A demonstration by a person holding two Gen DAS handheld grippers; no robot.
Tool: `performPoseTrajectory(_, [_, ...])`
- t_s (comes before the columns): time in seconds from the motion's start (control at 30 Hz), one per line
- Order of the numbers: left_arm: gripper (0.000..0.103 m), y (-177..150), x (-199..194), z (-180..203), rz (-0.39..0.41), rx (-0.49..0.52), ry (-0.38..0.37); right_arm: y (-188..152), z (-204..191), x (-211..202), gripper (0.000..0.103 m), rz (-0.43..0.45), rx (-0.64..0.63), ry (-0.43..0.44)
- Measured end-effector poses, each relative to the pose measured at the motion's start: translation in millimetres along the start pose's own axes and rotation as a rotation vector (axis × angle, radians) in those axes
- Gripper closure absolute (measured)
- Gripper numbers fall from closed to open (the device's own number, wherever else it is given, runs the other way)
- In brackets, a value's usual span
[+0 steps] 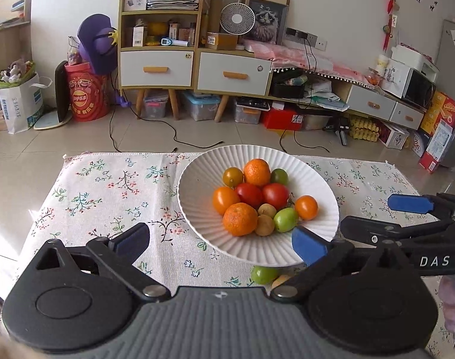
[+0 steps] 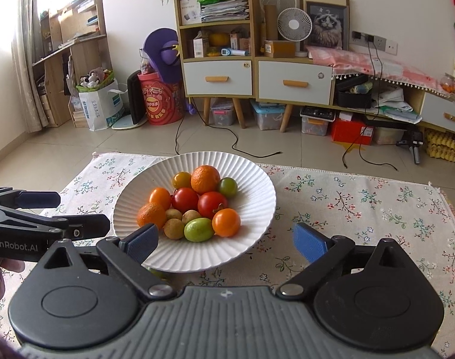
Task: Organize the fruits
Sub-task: 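Withdraw both grippers from the bowl toward the kiwi and lime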
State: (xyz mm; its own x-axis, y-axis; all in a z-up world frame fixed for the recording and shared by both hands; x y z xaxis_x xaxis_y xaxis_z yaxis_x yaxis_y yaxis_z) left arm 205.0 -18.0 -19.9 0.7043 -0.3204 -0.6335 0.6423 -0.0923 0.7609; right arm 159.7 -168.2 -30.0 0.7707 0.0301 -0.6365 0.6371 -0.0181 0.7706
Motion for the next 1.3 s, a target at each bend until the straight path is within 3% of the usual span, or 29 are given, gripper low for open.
performPoseTrajectory(0.3, [0.007,-27,-14,-9,-0.009,0.01,0.025,-17,-4,-11,0.001,0.024,-0.002,0.002])
performPoseTrajectory(0.57, [0.007,-49,-16,-27,-0.04,-0.014,0.023,-51,-18,-11,0.001,-0.019,-0.063,0.039])
performPoseTrajectory(1.0, [0.007,-72,-19,-36,-0.066,0.034,0.036,-83,-51,2,0.001,-0.077,-0.143,0.114])
performPoseTrajectory(1.17, [0.007,-80,-18,-40,-0.091,0.048,0.04,-86,-50,7,0.01,-0.087,-0.156,0.107])
performPoseTrajectory(1.3, [0.007,-84,-14,-42,-0.104,0.045,0.045,-82,-50,13,0.024,-0.078,-0.156,0.092])
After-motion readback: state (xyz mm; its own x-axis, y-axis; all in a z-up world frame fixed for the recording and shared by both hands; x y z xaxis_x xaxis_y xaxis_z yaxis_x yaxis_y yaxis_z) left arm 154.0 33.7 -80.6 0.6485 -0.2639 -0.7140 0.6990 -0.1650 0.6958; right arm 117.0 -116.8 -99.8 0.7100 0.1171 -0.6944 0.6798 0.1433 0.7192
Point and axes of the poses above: each gripper's, at about its wrist camera, not at the fingertips, and x roughly the way its jaws point, z to its right, y to its top, the point moved 10 cm from there along x, roughly the way its jaws point, and after that the axes turned 3 degrees about -y, right-handed, at the moved point
